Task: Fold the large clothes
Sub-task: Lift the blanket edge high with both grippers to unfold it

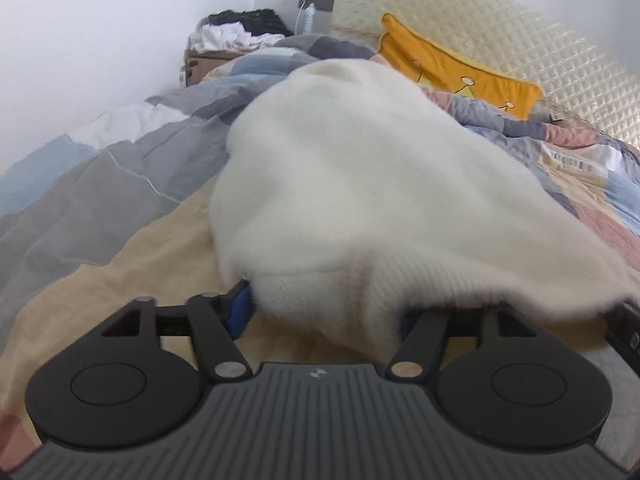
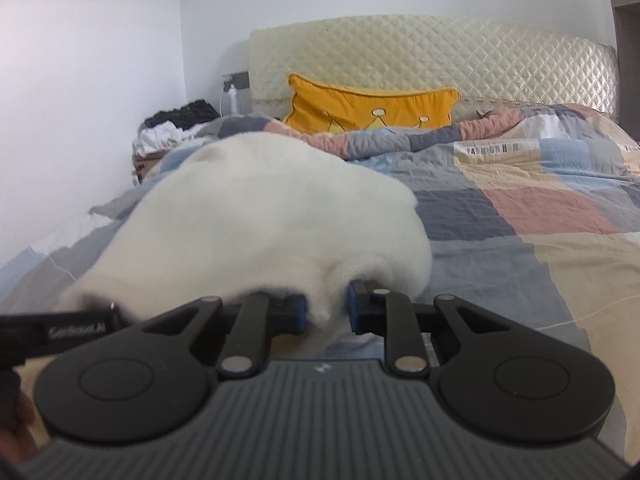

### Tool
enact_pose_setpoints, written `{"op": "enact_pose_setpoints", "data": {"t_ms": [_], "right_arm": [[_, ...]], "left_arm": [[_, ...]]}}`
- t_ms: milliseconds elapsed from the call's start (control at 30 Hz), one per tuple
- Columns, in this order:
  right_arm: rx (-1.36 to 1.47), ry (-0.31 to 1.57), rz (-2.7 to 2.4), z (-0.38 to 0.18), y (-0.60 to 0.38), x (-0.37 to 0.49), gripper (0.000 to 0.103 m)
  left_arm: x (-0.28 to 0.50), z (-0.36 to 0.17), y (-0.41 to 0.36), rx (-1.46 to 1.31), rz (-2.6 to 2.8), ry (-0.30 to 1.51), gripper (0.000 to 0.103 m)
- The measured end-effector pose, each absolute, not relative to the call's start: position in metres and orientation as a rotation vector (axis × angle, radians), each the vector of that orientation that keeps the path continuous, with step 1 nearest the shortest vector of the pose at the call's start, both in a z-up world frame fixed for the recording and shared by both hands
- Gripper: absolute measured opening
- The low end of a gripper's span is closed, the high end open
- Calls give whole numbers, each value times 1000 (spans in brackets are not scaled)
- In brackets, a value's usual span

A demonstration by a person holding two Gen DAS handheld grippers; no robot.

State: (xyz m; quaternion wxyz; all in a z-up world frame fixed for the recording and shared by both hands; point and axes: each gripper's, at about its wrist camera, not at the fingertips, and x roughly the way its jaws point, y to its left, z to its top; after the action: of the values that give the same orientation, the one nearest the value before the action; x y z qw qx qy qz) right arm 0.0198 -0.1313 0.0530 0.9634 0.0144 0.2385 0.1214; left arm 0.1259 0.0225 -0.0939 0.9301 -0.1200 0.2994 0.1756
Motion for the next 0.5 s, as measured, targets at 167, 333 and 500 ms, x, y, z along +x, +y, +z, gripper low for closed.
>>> {"op": "enact_pose_setpoints", "data": {"t_ms": [167,333,500], "right_arm": [[14,494,207,44,-132,25,23],[50,359,204,78,-133,10,22],[-32,268,225,116,-129,10,21]], "left_arm": [[119,-85,26,-251,321,553,26],[90,-40,24,-165,274,402,21],[76,16,36,-193,221,325,17]]}}
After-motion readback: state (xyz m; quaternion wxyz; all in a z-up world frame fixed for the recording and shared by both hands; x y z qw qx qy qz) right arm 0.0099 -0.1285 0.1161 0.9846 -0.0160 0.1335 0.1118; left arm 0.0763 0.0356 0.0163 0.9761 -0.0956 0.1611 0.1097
